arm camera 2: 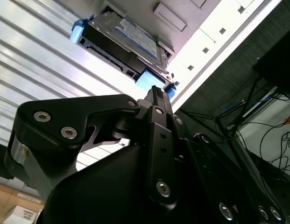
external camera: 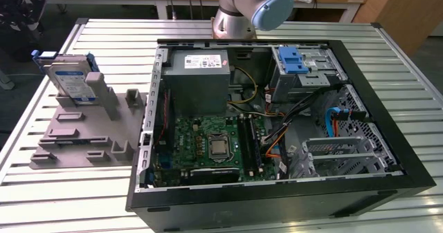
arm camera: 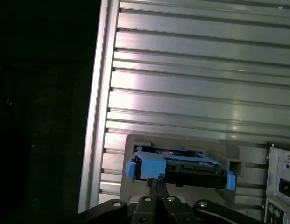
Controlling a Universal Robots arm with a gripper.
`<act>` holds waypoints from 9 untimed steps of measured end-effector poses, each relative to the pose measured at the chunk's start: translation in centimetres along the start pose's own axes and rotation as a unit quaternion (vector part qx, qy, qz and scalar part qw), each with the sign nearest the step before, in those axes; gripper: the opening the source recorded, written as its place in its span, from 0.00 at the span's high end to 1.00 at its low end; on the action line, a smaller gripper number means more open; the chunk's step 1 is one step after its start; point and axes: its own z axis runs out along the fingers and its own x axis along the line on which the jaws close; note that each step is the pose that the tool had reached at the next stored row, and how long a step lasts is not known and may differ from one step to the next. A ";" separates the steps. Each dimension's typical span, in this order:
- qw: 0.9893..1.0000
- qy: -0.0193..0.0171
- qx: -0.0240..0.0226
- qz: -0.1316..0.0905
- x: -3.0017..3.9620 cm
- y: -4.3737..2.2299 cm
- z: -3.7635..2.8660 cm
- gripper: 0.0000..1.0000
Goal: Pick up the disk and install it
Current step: 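Pick up the disk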
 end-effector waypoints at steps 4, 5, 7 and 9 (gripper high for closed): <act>1.000 0.000 0.000 0.000 0.00 0.00 0.00 0.89; 1.000 0.000 0.000 0.000 0.00 0.00 0.00 0.89; 1.000 0.000 0.000 0.000 0.00 0.00 0.00 0.89; 1.000 0.000 0.000 -0.005 0.00 0.00 0.00 0.89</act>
